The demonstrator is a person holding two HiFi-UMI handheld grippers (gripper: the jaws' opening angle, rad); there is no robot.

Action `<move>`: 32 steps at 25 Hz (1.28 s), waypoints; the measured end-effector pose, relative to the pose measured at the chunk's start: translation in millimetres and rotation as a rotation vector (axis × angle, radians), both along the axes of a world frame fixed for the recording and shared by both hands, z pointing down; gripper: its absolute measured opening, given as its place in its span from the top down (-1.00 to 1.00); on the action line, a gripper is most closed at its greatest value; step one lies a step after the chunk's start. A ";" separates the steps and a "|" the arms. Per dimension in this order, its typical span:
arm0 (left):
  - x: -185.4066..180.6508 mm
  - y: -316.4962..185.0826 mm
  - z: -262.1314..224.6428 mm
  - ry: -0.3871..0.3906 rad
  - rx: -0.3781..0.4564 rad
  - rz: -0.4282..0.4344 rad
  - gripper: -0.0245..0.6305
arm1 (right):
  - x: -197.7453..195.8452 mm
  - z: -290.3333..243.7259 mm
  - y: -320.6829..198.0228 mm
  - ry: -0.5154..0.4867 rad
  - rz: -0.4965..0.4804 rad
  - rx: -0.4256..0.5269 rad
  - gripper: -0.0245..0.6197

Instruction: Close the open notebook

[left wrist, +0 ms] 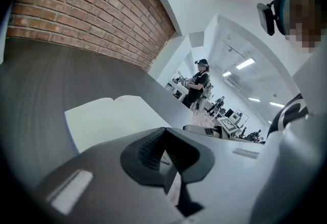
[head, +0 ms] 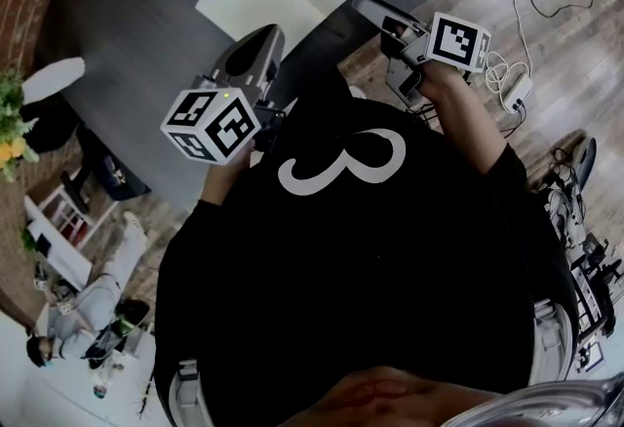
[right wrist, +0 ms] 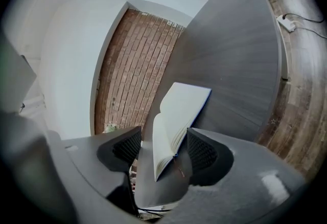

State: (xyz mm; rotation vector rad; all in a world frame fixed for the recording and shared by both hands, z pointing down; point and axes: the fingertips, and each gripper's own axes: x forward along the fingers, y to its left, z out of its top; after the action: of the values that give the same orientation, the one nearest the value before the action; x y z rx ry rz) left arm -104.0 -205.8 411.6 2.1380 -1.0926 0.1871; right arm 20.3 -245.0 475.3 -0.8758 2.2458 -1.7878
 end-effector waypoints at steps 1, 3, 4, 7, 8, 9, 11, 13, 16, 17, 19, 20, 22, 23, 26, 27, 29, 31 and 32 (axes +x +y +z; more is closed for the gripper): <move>-0.8 0.8 1.3 -0.002 -0.003 0.003 0.89 | -0.2 3.1 0.1 0.010 0.002 -0.008 0.05; -1.7 1.6 2.6 -0.005 -0.006 0.010 0.89 | 1.5 9.6 -0.2 0.046 0.010 -0.026 0.03; -2.2 1.8 2.9 -0.005 -0.007 0.012 0.89 | 1.9 12.3 -0.2 0.059 0.014 -0.038 0.03; -2.6 1.6 4.0 -0.004 -0.009 0.012 0.89 | -2.9 16.5 -0.1 0.044 0.022 -0.067 0.03; -1.9 1.2 4.3 -0.003 -0.009 0.012 0.89 | -2.9 18.6 -0.2 0.050 0.024 -0.073 0.01; -0.7 0.6 4.3 -0.001 -0.009 0.013 0.89 | -2.4 20.6 -0.4 0.059 0.027 -0.080 0.00; 2.2 -0.3 3.5 0.004 -0.008 0.016 0.89 | -1.3 23.1 -1.1 0.070 0.034 -0.092 -0.01; 3.8 -0.1 2.8 0.006 -0.008 0.018 0.89 | -1.5 23.4 -2.0 0.063 0.043 -0.106 -0.01; 3.2 0.8 3.9 0.005 -0.010 0.014 0.89 | -3.8 23.5 -4.0 0.056 0.044 -0.119 -0.01; 2.6 0.8 4.4 0.005 -0.011 0.012 0.89 | -5.2 23.5 -4.9 0.055 0.042 -0.121 -0.01; 1.3 1.0 5.4 0.005 -0.013 0.007 0.89 | -8.5 23.4 -7.3 0.045 0.043 -0.129 -0.01; 0.8 1.4 5.9 0.006 -0.014 0.005 0.89 | -9.8 23.6 -8.7 0.036 0.046 -0.136 0.01; 0.0 2.7 6.7 0.009 -0.016 -0.001 0.89 | -11.8 24.4 -11.6 0.020 0.054 -0.150 0.06; -0.2 3.4 6.9 0.010 -0.017 -0.003 0.89 | -12.7 24.7 -12.8 0.016 0.055 -0.154 0.06; -1.2 4.4 5.5 0.014 -0.010 -0.006 0.89 | -15.7 25.5 -16.0 0.012 0.056 -0.164 0.07; -2.2 4.8 4.9 0.015 -0.007 -0.007 0.89 | -16.8 25.6 -17.3 0.008 0.058 -0.168 0.07; -5.4 6.3 5.2 0.017 -0.006 -0.012 0.89 | -19.2 26.6 -18.9 0.004 0.064 -0.176 0.08; -8.5 8.0 6.5 0.019 -0.008 -0.018 0.89 | -19.8 29.1 -19.2 0.013 0.072 -0.184 0.15; -9.1 8.7 7.0 0.020 -0.009 -0.020 0.89 | -19.0 30.6 -19.1 0.020 0.075 -0.188 0.20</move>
State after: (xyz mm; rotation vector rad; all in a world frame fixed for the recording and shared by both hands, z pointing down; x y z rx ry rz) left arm -113.1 -197.2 418.6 2.1154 -1.0994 0.1614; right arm 1.4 -264.1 506.0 -1.0014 2.0514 -1.9876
